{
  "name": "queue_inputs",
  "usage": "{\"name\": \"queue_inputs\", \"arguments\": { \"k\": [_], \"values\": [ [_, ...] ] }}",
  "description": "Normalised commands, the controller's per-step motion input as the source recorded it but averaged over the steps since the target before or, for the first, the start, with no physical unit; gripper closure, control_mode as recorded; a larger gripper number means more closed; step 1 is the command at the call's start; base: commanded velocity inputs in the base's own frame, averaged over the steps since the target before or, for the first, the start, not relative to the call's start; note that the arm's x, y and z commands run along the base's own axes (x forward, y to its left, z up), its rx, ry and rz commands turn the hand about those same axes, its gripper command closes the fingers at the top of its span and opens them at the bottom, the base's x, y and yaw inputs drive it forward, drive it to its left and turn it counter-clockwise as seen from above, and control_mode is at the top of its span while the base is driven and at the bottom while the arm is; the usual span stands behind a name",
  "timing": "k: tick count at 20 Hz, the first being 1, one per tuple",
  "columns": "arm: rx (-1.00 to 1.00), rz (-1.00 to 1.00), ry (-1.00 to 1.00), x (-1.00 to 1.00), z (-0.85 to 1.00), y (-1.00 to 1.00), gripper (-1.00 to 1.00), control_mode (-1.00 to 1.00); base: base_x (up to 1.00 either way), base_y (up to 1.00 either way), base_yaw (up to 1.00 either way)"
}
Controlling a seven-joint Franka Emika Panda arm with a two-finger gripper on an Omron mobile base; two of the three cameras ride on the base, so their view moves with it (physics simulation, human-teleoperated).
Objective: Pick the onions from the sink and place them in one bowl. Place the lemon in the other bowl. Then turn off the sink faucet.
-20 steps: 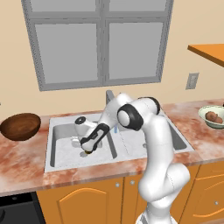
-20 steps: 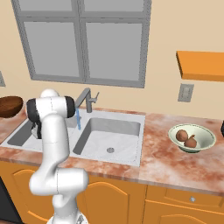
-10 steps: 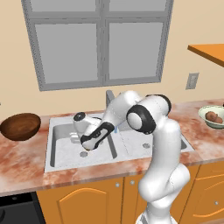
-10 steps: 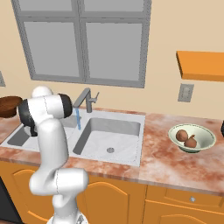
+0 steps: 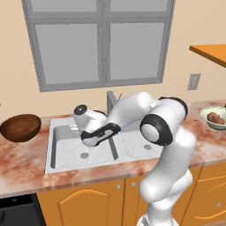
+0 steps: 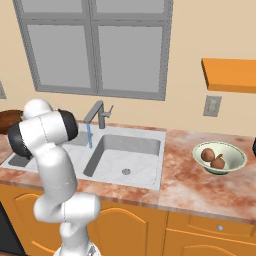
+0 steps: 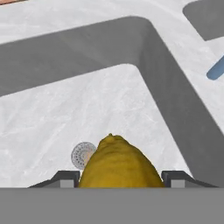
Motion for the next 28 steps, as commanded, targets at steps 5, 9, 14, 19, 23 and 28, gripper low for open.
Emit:
{"name": "queue_inputs", "arguments": {
  "k": [5,9,14,19,23,28],
  "values": [
    [0.01,0.00,0.00,-0.03,0.75,0.15,1.00,-1.00,0.00,0.00,0.00],
    [0.05,0.00,0.00,0.00,0.71,0.29,1.00,-1.00,0.00,0.00,0.00],
    [0.07,0.00,-0.05,0.00,0.54,0.36,1.00,-1.00,0.00,0.00,0.00],
    [0.07,0.00,-0.12,-0.07,0.39,0.37,1.00,-1.00,0.00,0.00,0.00],
    [0.05,-0.01,-0.11,-0.14,0.36,0.38,1.00,-1.00,0.00,0.00,0.00],
    [0.06,-0.02,-0.09,-0.13,0.31,0.32,1.00,-1.00,0.00,0.00,0.00]
  ]
}}
